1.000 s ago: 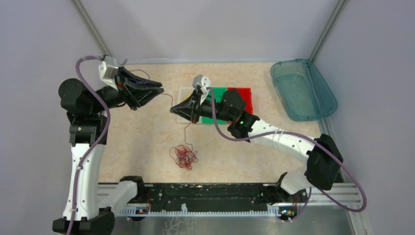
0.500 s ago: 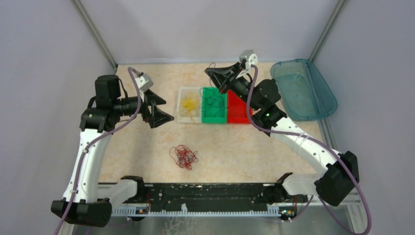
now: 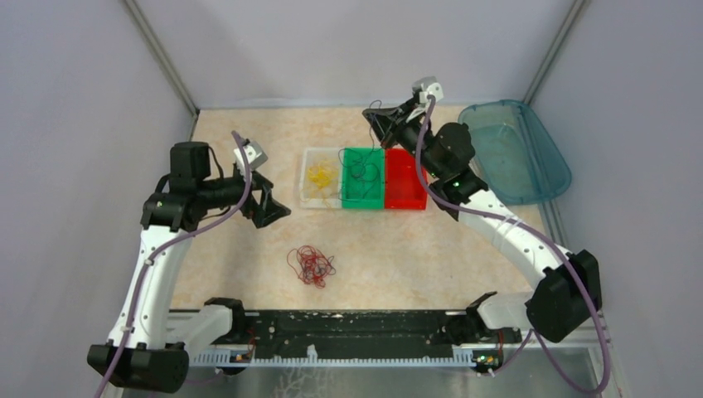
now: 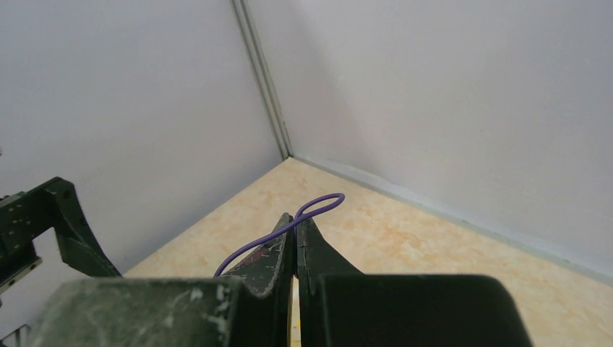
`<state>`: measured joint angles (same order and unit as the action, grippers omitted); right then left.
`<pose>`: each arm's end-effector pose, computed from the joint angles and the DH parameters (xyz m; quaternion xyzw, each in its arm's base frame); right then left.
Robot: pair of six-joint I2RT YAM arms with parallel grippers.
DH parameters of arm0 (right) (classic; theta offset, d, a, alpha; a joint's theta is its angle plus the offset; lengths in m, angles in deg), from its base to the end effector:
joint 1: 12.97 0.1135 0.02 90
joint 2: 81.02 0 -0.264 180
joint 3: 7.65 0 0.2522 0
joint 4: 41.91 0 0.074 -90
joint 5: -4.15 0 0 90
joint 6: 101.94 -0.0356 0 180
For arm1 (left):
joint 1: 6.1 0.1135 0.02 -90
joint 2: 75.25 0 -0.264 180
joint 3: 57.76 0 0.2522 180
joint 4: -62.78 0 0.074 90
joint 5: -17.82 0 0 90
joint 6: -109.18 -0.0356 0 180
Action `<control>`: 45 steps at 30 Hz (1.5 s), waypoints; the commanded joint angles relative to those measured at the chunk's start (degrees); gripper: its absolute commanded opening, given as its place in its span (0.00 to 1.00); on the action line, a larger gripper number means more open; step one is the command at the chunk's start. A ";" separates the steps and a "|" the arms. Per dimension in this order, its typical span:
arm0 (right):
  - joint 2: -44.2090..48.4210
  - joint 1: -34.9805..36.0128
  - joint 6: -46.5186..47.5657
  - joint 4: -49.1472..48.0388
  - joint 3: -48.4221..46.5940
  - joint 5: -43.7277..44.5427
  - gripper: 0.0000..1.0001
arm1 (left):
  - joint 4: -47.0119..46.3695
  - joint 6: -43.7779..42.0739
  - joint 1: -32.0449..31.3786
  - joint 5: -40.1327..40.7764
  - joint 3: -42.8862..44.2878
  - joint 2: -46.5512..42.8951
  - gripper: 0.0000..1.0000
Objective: Untangle the cables
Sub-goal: Untie the cable, then place the cable in the bin.
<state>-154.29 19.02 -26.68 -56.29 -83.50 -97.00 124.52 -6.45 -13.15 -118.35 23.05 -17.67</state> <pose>0.2509 0.1648 0.4095 -0.1660 0.5739 0.3703 0.7113 0.1828 -0.0485 0.3744 0.3966 0.7472 -0.2840 0.4514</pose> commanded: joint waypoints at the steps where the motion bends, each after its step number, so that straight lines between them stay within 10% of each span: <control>1: -2.29 -1.83 0.86 0.47 -4.23 0.28 0.00 | 0.28 1.42 -0.32 3.83 -1.57 -2.13 1.00; 45: -26.54 -5.44 2.95 3.38 -18.98 -3.30 0.00 | -7.19 1.72 -0.25 7.30 -1.75 -1.53 1.00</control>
<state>-180.15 13.97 -24.69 -52.11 -99.45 -99.47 118.49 -4.26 -13.15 -110.94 19.24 -19.31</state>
